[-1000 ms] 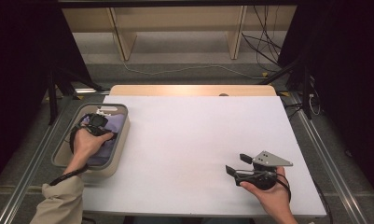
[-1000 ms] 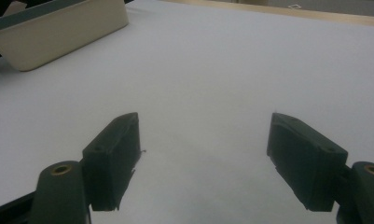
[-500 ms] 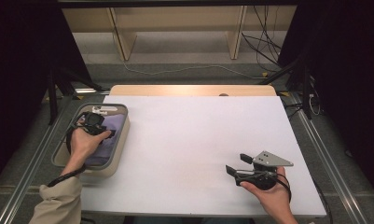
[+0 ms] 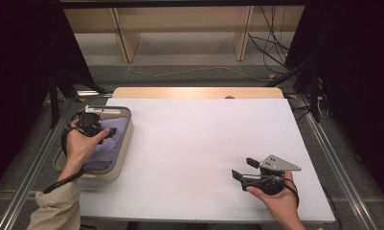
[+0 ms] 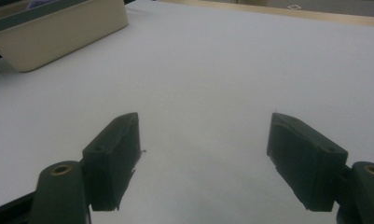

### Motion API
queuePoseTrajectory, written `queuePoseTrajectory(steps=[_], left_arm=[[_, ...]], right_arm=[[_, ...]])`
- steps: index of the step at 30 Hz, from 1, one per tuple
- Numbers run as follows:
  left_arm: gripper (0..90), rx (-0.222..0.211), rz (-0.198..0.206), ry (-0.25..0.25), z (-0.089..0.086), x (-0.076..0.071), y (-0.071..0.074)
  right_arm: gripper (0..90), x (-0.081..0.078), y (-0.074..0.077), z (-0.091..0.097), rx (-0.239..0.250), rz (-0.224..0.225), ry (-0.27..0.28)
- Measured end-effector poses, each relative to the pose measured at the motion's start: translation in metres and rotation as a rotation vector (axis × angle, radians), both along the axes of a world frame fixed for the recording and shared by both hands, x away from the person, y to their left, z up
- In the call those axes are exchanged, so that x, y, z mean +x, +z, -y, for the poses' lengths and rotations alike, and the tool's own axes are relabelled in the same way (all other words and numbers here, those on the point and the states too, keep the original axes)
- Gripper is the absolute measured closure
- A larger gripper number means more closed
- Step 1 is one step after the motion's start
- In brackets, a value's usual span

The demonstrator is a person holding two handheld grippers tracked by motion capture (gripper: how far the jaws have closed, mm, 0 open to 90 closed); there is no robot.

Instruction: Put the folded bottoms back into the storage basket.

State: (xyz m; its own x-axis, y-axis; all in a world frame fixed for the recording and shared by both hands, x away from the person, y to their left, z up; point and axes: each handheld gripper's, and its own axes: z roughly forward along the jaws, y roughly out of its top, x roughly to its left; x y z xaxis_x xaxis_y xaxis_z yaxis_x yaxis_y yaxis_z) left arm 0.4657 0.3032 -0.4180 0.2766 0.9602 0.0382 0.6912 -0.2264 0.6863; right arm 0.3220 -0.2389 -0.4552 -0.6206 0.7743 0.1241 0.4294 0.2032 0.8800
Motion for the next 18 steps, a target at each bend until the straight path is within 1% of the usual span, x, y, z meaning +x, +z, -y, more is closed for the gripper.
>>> queuePoseTrajectory(steps=[4, 5, 10, 13, 18], left_arm=[[28.6, -0.010, 0.013, 0.003, -0.001, -0.001, 0.004], [27.7, -0.020, 0.019, 0.007, -0.001, -0.002, 0.005], [22.9, -0.024, 0.033, 0.001, -0.001, -0.004, 0.008], [21.2, -0.039, 0.047, 0.001, 0.000, -0.006, 0.010], [18.8, -0.052, 0.055, -0.008, 0.000, -0.010, 0.014]], right_arm=[[26.6, 0.000, 0.000, 0.000, 0.000, -0.002, -0.001], [26.6, 0.000, 0.000, 0.000, 0.000, -0.002, 0.000], [26.6, 0.000, 0.000, 0.000, 0.001, -0.001, -0.001], [26.6, 0.000, 0.000, 0.000, 0.001, 0.000, 0.000], [26.7, 0.000, 0.001, 0.001, 0.002, 0.001, 0.000]])
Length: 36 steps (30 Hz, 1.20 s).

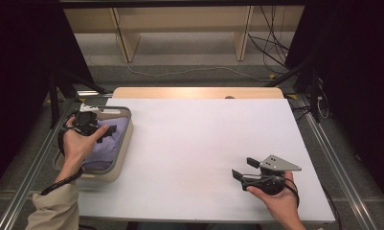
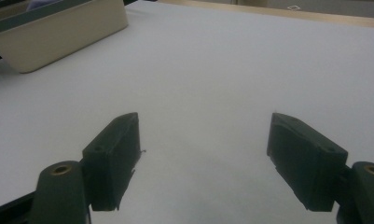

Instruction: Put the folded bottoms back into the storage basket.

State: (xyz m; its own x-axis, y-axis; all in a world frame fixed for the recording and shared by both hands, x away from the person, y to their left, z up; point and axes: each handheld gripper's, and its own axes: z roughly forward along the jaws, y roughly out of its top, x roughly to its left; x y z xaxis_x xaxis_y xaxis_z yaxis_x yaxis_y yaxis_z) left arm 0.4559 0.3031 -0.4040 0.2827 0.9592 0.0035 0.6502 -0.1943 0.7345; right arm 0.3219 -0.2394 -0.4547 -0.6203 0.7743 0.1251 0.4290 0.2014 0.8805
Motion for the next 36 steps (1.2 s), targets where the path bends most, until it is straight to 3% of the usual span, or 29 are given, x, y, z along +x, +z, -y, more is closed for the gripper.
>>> queuePoseTrajectory(steps=[16, 36], left_arm=[[17.3, -0.066, 0.050, -0.058, 0.009, -0.019, 0.010], [17.6, -0.112, 0.110, -0.158, 0.032, -0.038, 0.015]], right_arm=[[26.6, 0.000, 0.001, 0.002, 0.002, 0.004, -0.003], [26.6, -0.001, 0.002, 0.003, 0.008, 0.007, -0.004]])
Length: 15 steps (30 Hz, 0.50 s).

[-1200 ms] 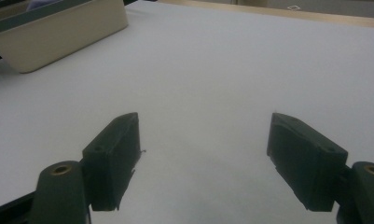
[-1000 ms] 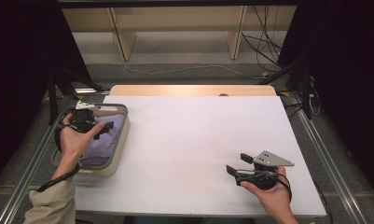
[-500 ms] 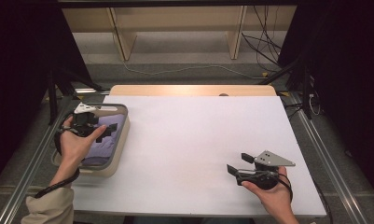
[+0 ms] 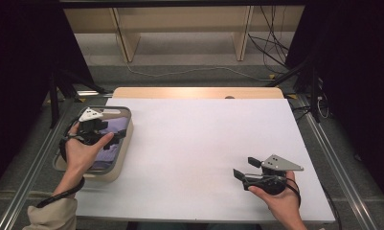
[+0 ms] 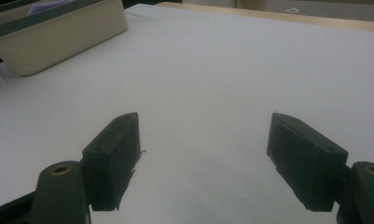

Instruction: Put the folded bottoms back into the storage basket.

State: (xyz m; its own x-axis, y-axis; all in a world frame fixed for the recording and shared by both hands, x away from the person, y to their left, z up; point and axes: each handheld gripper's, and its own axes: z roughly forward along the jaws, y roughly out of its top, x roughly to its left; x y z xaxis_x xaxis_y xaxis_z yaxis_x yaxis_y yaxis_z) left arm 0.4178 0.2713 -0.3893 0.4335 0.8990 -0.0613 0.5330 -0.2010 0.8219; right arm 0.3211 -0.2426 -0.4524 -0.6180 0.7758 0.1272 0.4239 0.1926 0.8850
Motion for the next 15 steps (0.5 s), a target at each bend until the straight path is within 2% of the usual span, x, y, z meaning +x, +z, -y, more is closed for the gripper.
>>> queuePoseTrajectory(steps=[15], left_arm=[[17.8, -0.011, 0.038, -0.057, 0.014, -0.013, -0.002]], right_arm=[[26.6, 0.000, 0.000, 0.000, 0.003, 0.003, 0.001]])
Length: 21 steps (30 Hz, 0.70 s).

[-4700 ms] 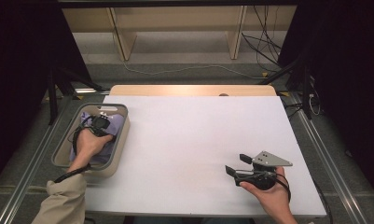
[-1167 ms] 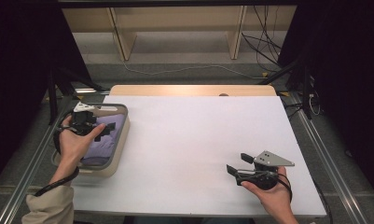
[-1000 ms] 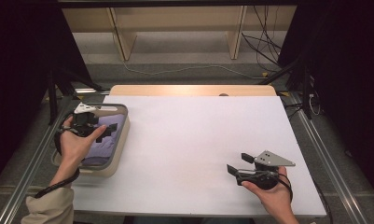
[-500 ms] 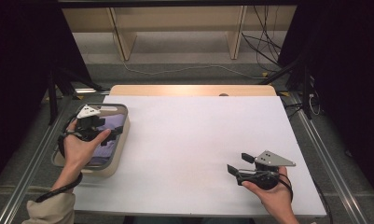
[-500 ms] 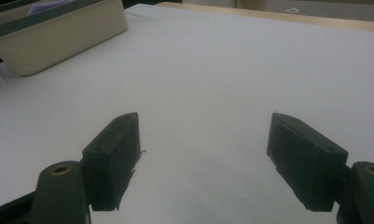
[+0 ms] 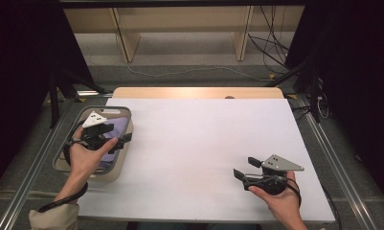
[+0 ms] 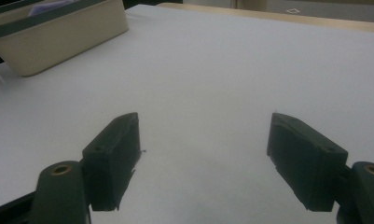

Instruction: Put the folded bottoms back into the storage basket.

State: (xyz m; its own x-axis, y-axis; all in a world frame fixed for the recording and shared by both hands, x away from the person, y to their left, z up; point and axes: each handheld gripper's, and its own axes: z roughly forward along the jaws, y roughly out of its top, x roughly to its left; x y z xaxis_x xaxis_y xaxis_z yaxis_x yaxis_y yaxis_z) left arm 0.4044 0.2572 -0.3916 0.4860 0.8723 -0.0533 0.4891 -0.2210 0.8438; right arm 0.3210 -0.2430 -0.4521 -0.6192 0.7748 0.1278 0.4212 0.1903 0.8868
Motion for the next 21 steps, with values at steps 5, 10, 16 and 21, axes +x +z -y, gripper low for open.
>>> queuePoseTrajectory(steps=[5, 10, 16, 21], left_arm=[[17.6, -0.006, 0.011, -0.026, 0.003, -0.005, -0.001], [17.3, -0.013, 0.014, -0.044, 0.006, -0.009, -0.003], [16.7, -0.012, 0.024, -0.065, 0.011, -0.014, -0.003], [16.1, -0.020, 0.024, -0.079, 0.016, -0.017, -0.004]], right_arm=[[26.6, 0.000, 0.000, 0.000, 0.000, 0.001, 0.002], [26.6, 0.000, 0.000, 0.001, -0.001, 0.001, 0.003], [26.6, 0.000, 0.000, 0.000, -0.001, 0.002, 0.005], [26.6, 0.000, 0.000, 0.001, 0.001, 0.000, 0.006]])
